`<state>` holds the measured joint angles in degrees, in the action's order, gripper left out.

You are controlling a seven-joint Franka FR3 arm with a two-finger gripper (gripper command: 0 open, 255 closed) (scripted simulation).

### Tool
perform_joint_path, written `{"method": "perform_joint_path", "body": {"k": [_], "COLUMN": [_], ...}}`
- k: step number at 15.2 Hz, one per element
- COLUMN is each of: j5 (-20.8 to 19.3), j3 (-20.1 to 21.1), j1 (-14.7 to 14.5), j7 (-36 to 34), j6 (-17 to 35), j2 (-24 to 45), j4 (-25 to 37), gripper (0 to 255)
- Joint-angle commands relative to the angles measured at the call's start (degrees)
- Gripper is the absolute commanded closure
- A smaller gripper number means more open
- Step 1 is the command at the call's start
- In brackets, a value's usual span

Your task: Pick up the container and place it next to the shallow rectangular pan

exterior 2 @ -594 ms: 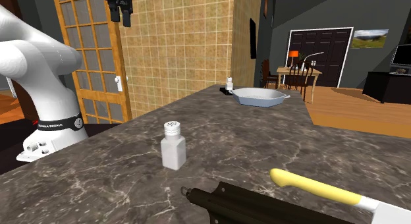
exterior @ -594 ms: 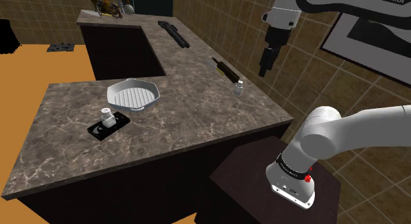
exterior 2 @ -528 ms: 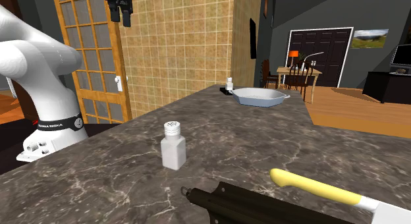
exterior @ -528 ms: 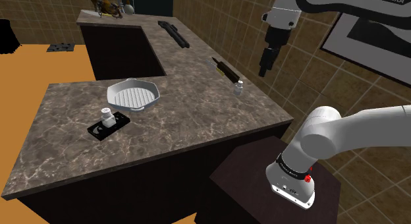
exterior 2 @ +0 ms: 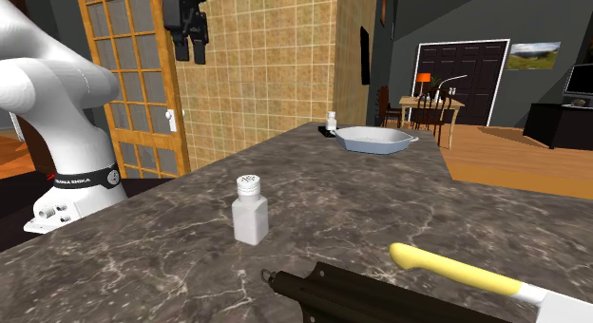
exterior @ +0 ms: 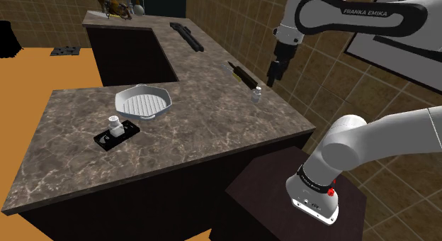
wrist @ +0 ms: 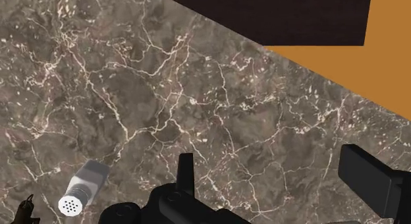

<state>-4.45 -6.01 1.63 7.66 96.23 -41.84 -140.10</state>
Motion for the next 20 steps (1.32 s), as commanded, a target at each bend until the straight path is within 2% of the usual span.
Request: {"method": "perform_joint_path", "body": {"k": [1,7,12,16,20], "j5": [-1.2,-3.0,-3.0,-1.6,1.5], "j3": [-1.8,-6.2,-9.9,-12.8,-15.3], "j1": [0.9,2.9,4.1,4.7,5.3], "j7": [1.0,3.0,5.0,7.2,10.2], "j6": [3.7,15.0,23.8,30.1,35.4], "j2": [2.8,11.7,20.5,28.3,36.4], "j4": [0.0,-0.3,1.6,4.4,8.3], "gripper": [0,0,0,0,0]}}
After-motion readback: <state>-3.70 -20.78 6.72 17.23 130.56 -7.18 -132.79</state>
